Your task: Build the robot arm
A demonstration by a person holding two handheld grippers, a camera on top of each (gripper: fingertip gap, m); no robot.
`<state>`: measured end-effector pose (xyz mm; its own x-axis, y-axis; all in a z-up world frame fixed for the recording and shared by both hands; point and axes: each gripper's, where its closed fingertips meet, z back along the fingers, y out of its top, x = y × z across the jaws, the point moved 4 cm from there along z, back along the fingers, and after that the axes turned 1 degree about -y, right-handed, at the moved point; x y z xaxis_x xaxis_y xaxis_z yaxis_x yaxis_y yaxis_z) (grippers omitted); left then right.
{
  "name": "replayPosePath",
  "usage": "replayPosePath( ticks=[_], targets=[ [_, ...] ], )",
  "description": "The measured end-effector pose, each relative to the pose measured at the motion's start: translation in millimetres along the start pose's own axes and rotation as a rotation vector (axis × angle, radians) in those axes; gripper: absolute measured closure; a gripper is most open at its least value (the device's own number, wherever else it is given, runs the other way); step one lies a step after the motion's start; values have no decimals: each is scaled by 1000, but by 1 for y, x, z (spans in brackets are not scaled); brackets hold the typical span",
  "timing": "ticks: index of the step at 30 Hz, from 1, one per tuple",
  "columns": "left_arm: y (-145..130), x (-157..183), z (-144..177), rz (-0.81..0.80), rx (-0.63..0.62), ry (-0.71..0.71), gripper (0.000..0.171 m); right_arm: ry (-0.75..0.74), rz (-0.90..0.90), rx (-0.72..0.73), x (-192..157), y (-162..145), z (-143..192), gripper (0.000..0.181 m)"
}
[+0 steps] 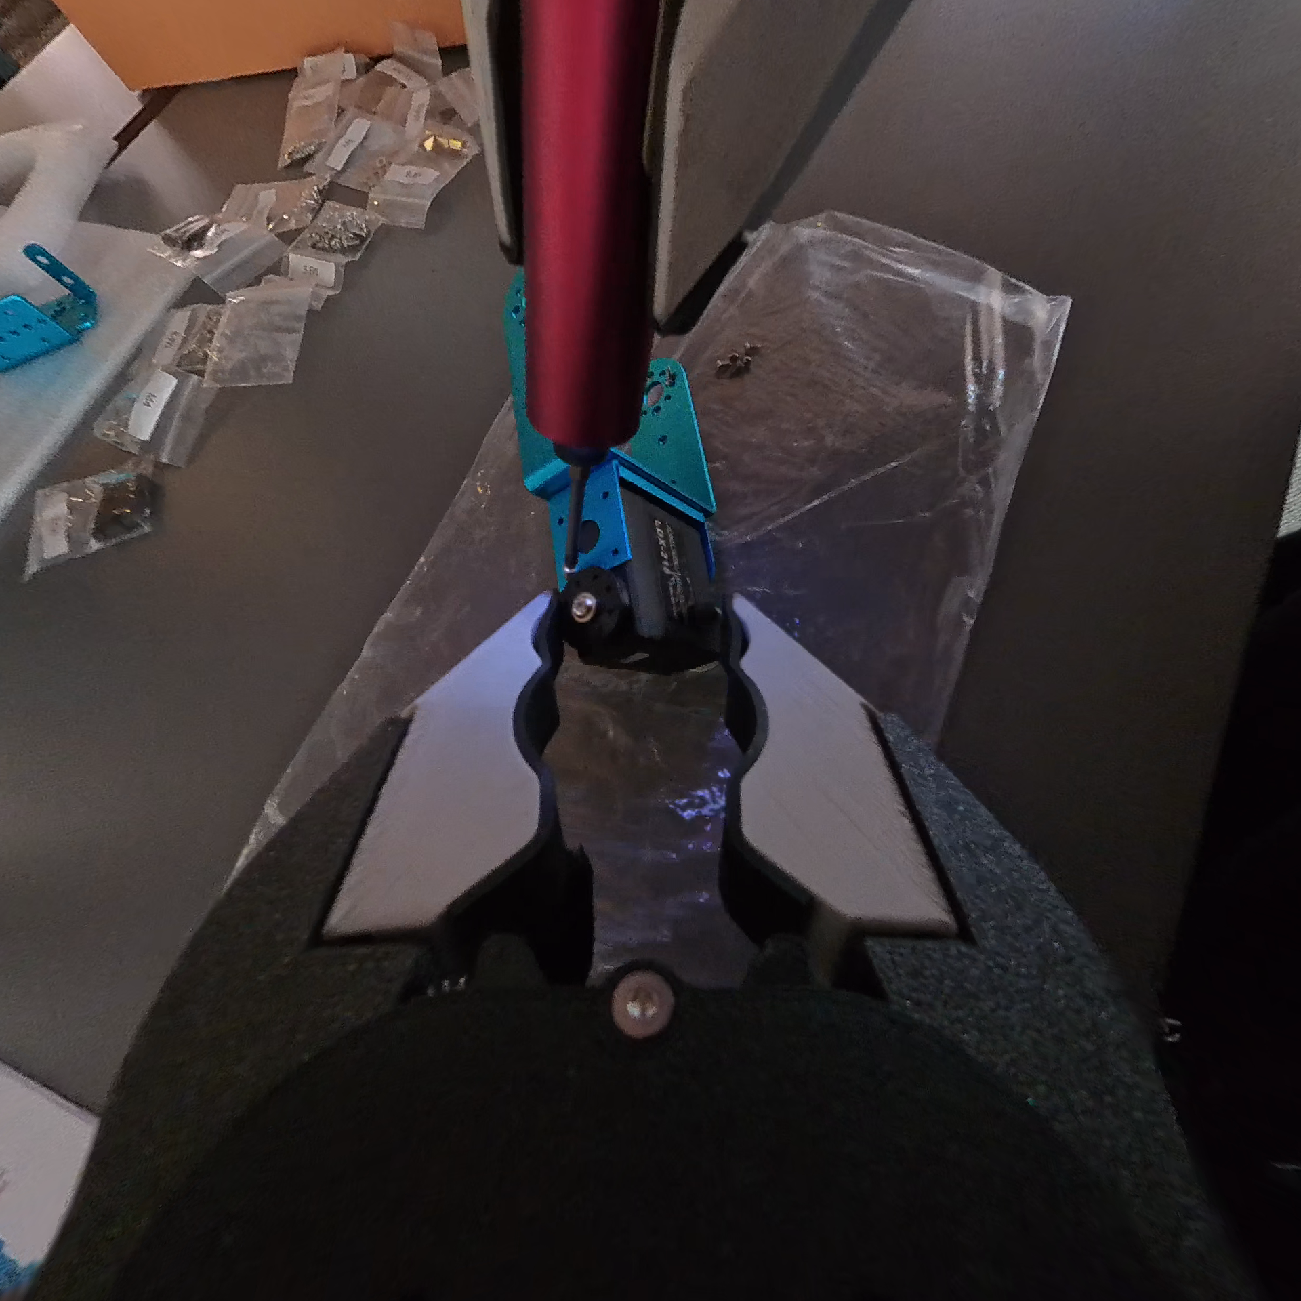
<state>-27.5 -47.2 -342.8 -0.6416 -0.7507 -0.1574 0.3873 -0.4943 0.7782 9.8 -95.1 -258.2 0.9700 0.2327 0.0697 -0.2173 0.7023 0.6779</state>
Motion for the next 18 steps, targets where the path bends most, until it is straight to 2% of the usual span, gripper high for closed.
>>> replayPosePath(
  ticks=[1,5,18],
  targets=[
    [2,0,0,6,5,-4,131,15,-18,7,1,-1,1,159],
    [10,2,0,25,23,-13,141,58,-38,12,1,-3,7,159],
    [19,14,-2,-167,47,71,150,34,-15,-36,-10,-9,23,159]
  ],
)
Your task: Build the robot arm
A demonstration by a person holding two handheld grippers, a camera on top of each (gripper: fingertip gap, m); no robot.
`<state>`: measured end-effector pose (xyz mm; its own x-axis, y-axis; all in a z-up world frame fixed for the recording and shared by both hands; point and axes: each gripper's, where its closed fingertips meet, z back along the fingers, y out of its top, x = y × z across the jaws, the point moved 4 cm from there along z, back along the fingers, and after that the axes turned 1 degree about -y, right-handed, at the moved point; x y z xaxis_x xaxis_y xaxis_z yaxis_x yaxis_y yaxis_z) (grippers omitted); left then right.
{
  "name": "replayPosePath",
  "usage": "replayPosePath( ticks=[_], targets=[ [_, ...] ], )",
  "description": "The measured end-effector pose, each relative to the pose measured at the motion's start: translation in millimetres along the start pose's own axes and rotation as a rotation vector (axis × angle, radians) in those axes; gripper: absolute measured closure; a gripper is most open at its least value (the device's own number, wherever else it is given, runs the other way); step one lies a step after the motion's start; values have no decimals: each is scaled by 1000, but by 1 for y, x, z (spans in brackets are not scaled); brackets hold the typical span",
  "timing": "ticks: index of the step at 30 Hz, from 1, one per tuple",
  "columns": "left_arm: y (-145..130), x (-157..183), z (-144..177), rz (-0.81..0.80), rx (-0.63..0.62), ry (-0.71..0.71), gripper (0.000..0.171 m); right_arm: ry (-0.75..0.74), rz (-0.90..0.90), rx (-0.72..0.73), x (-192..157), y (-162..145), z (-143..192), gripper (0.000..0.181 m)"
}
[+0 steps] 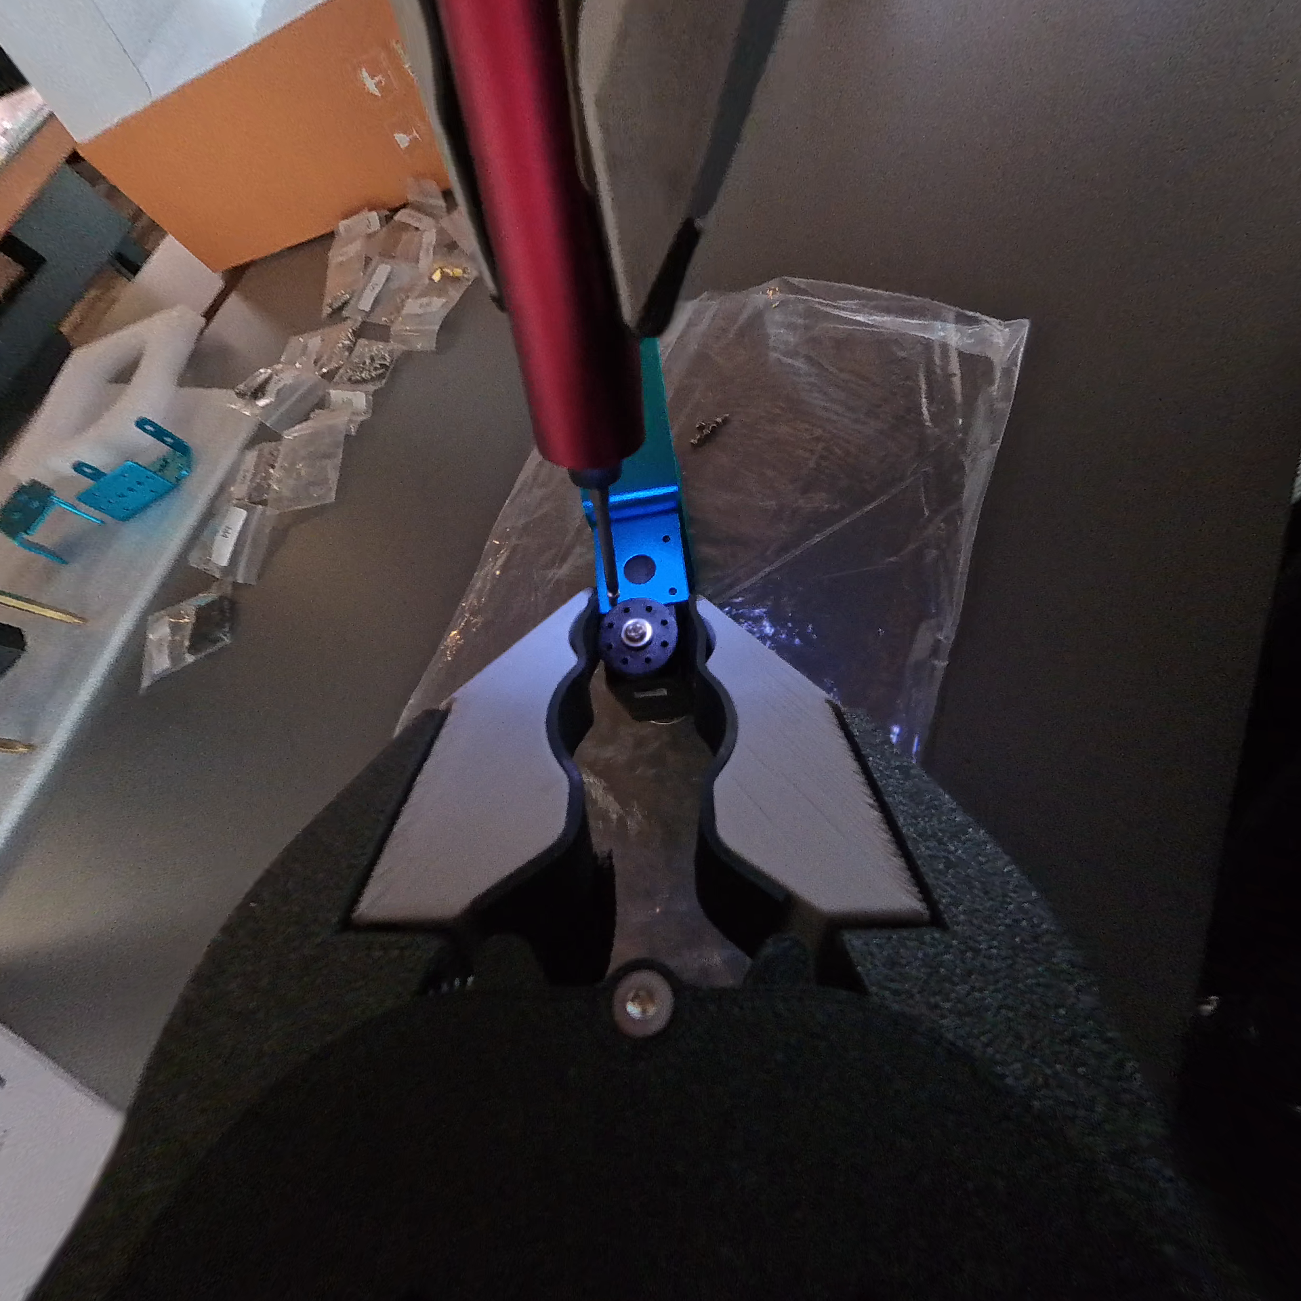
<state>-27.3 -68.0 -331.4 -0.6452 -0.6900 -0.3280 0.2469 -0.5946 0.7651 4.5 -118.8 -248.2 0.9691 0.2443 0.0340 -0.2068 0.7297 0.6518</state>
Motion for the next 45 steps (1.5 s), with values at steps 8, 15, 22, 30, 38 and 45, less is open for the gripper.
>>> replayPosePath(
  ticks=[8,15,22,30,38,45],
  targets=[
    [-1,-1,0,81,-14,-43,150,-36,8,6,-4,3,-4,158],
    [-5,-1,1,115,-20,-50,147,-17,9,-21,-1,4,-7,158],
    [-2,2,3,307,-41,-60,124,8,8,-38,2,5,-10,159],
    [5,-3,-3,465,-38,-20,130,27,24,-52,3,4,-8,158],
    [-1,3,4,484,-73,-1,137,26,27,-39,1,2,-6,158],
    [-2,2,4,509,-69,-9,148,24,28,-47,0,-2,-6,158]
  ],
)
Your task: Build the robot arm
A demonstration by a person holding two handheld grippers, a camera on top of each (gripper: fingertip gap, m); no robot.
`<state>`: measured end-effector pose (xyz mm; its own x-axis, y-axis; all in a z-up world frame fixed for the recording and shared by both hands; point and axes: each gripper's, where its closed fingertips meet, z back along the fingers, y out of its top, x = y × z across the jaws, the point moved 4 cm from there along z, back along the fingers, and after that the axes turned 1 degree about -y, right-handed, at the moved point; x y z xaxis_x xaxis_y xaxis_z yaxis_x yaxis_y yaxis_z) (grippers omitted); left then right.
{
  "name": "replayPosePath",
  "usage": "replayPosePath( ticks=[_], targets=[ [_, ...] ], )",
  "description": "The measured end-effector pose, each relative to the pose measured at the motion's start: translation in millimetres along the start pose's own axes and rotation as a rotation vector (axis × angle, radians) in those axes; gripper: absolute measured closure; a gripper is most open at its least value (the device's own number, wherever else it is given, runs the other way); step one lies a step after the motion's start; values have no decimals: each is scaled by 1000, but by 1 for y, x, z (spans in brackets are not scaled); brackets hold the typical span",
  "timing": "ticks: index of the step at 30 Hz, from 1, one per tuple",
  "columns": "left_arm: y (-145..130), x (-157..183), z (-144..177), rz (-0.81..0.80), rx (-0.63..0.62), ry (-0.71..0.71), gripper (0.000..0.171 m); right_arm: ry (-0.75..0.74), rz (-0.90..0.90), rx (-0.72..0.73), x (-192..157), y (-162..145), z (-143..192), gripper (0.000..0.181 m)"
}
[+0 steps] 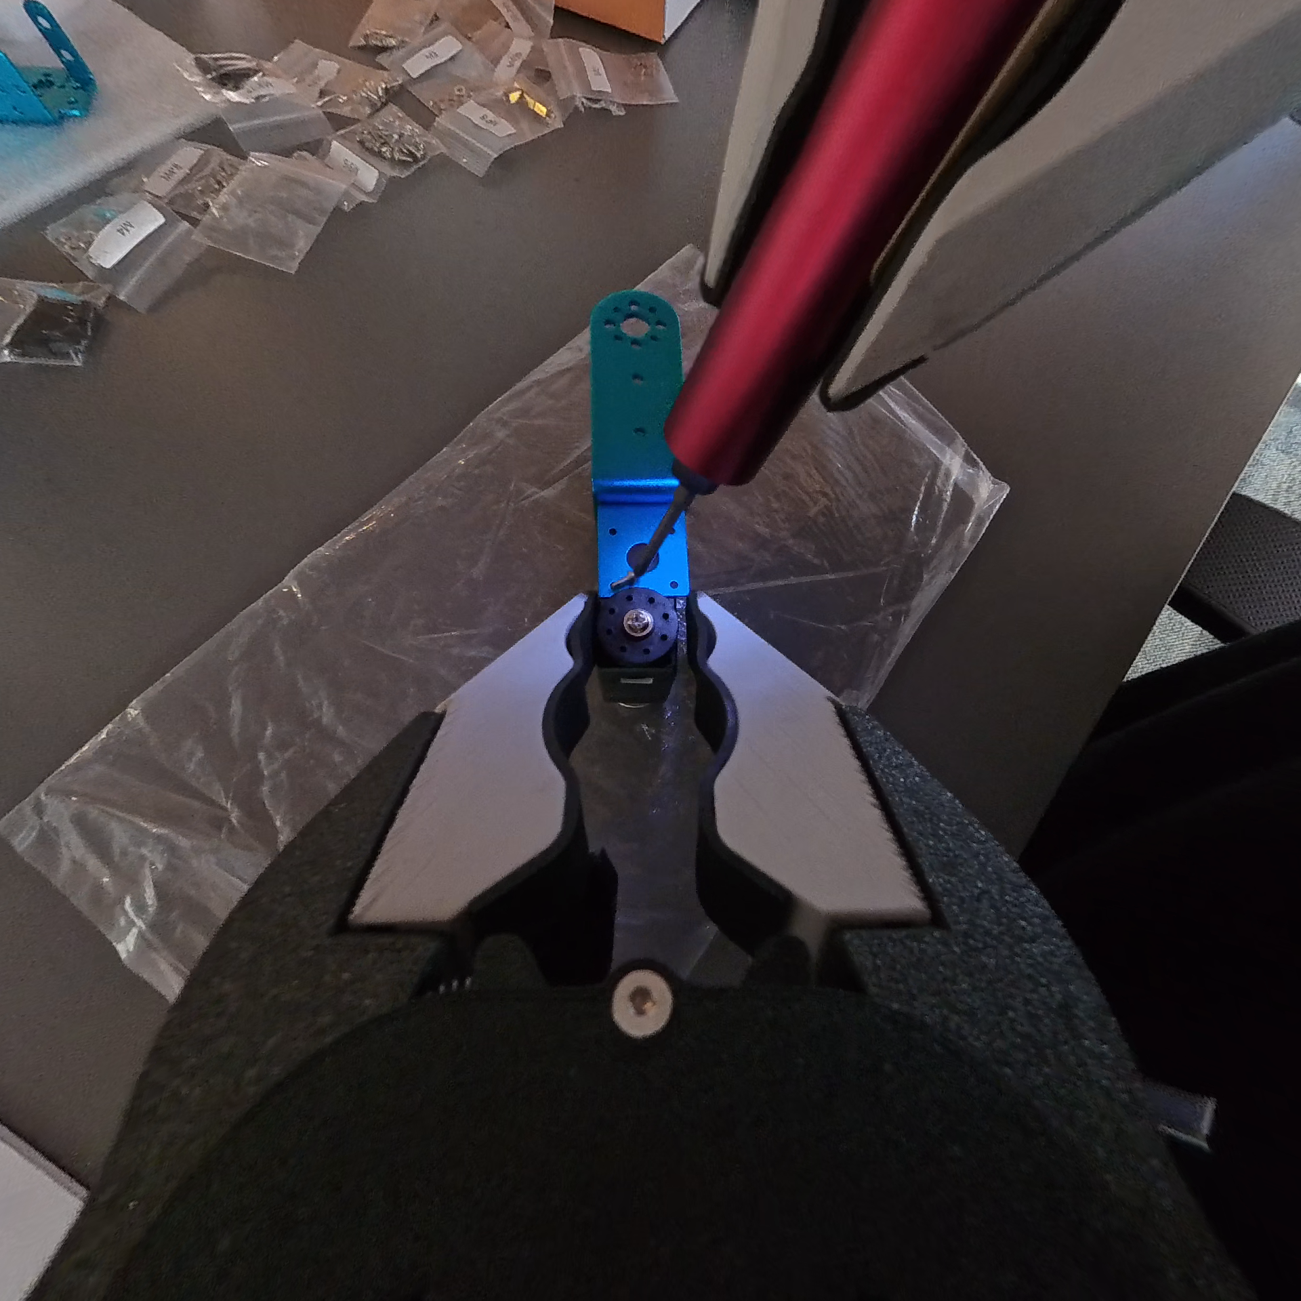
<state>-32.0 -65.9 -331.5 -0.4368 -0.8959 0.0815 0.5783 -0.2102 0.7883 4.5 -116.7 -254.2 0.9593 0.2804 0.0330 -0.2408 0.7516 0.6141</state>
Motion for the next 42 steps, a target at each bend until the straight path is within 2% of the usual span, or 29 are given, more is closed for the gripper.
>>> replayPosePath(
  ticks=[3,5,7,14,22,26,31,33,37,40,42],
  targets=[
    [0,1,1,10,4,0,147,2,0,5,0,0,0,158],
    [3,2,3,23,21,5,134,1,5,7,-1,1,0,158],
    [5,3,5,39,37,13,132,4,7,14,-2,2,1,158],
    [8,4,2,67,30,-13,147,-15,-37,73,2,-3,14,158],
    [9,1,1,50,6,-31,148,-30,-178,277,6,-16,32,158],
    [9,0,1,42,-2,-37,148,-43,-181,373,1,-31,39,158],
    [10,0,1,-26,-34,-86,149,-59,-105,316,-9,-77,40,158],
    [10,1,2,-83,-55,-119,149,-50,-128,306,-6,-96,34,158],
    [12,-1,1,-159,-80,-115,148,-35,-95,364,-6,-100,23,158],
    [20,2,4,-203,-58,-73,134,-2,-102,325,-5,-106,13,158],
    [33,11,13,-260,6,-47,127,31,-136,364,-6,-105,15,159]
  ],
)
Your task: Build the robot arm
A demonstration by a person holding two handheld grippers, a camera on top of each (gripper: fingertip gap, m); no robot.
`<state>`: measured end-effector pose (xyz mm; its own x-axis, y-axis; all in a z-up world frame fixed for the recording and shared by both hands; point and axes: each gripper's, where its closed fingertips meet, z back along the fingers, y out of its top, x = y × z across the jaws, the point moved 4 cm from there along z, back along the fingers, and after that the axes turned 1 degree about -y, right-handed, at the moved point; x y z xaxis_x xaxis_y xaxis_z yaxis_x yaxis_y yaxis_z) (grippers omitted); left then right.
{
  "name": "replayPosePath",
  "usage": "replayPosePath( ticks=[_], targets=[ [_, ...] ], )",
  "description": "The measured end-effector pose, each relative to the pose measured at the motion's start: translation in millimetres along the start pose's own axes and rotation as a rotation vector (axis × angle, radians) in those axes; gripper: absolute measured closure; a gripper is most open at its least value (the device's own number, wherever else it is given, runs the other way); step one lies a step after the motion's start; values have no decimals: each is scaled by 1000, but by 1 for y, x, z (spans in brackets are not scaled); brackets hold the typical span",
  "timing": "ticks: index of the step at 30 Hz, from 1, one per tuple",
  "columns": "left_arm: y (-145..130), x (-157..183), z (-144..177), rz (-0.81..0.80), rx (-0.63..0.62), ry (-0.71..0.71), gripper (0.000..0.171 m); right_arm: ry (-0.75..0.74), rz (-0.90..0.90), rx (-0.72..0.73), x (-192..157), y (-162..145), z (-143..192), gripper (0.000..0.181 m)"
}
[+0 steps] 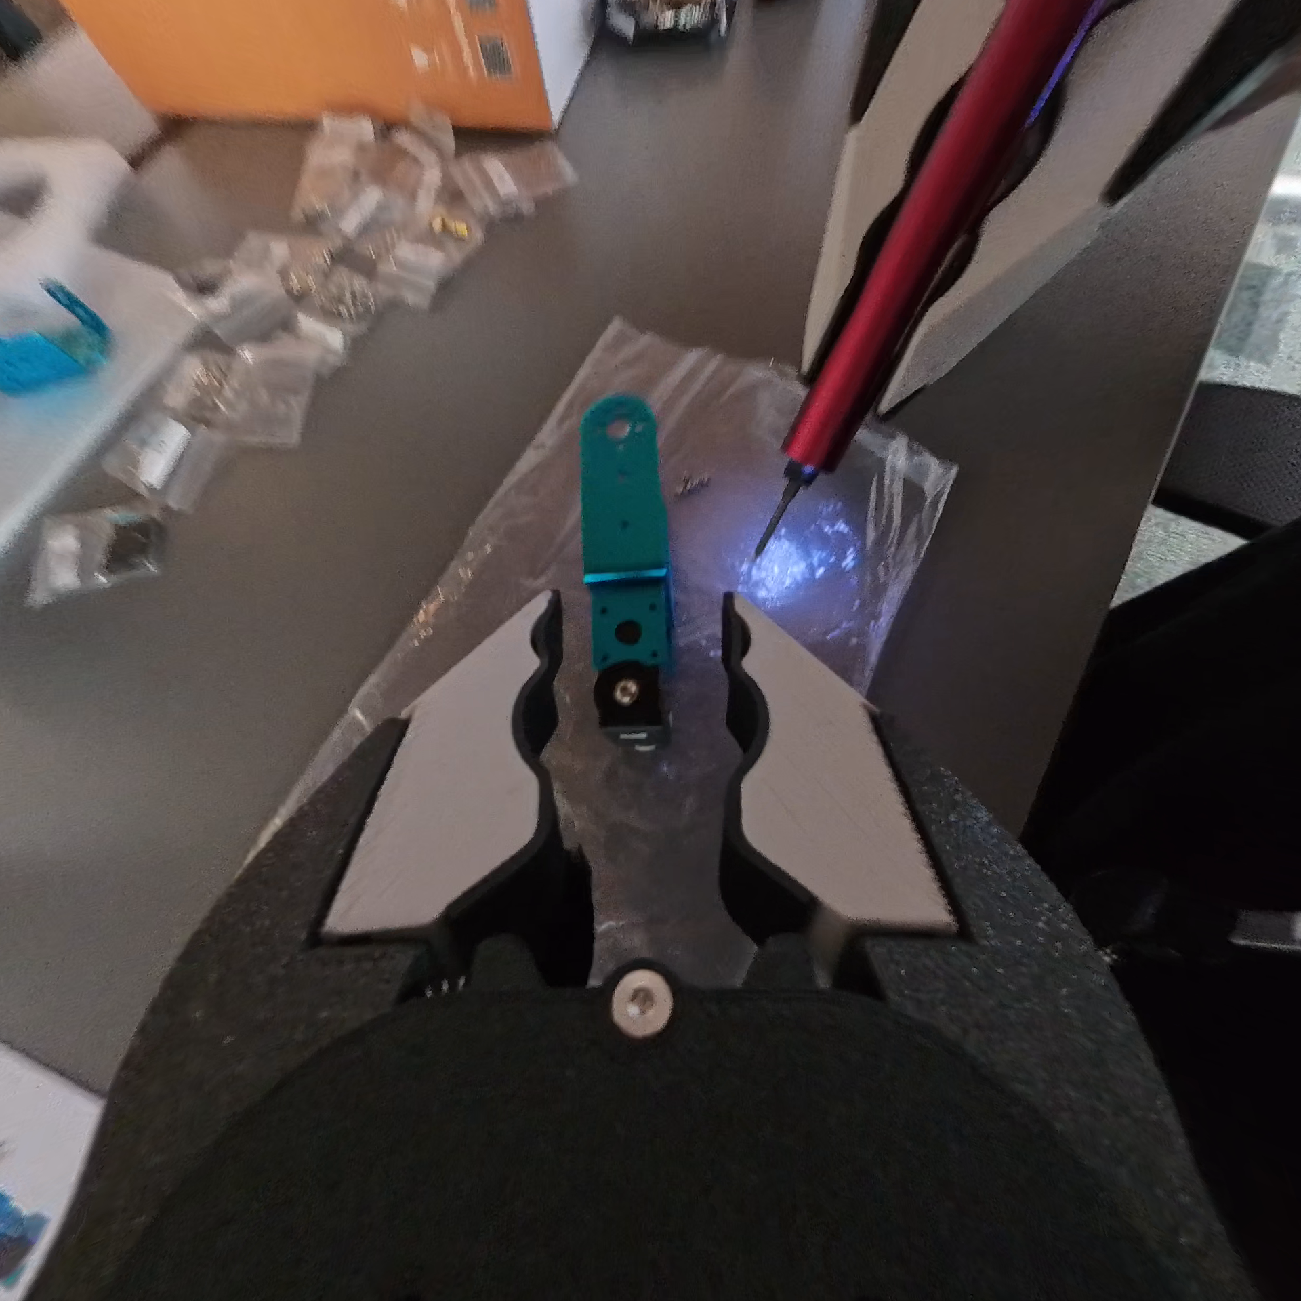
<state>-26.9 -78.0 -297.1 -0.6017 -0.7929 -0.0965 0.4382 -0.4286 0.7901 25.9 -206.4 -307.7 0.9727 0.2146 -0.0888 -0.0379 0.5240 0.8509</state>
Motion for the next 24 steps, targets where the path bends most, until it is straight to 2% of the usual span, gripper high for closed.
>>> replayPosePath(
  ticks=[2,4,8,10,14,17,19,24],
  targets=[
    [13,9,7,-58,66,16,127,9,-36,51,-1,5,5,160],
    [14,12,10,-82,95,26,127,5,-83,105,-1,13,13,159],
    [-15,-2,14,-23,55,26,124,-42,-151,230,-2,47,21,159],
    [-27,-7,14,4,39,27,121,-91,-158,233,-3,59,15,158],
    [-29,-3,8,24,51,-13,124,-231,14,126,-9,63,-10,158],
    [-34,-3,0,36,29,-14,133,-293,53,148,-8,66,-27,159],
    [-38,-4,-5,29,8,-10,147,-336,110,166,-6,69,-37,160],
    [-39,-6,-9,17,-1,-31,150,-481,261,142,7,62,-59,159]
  ],
)
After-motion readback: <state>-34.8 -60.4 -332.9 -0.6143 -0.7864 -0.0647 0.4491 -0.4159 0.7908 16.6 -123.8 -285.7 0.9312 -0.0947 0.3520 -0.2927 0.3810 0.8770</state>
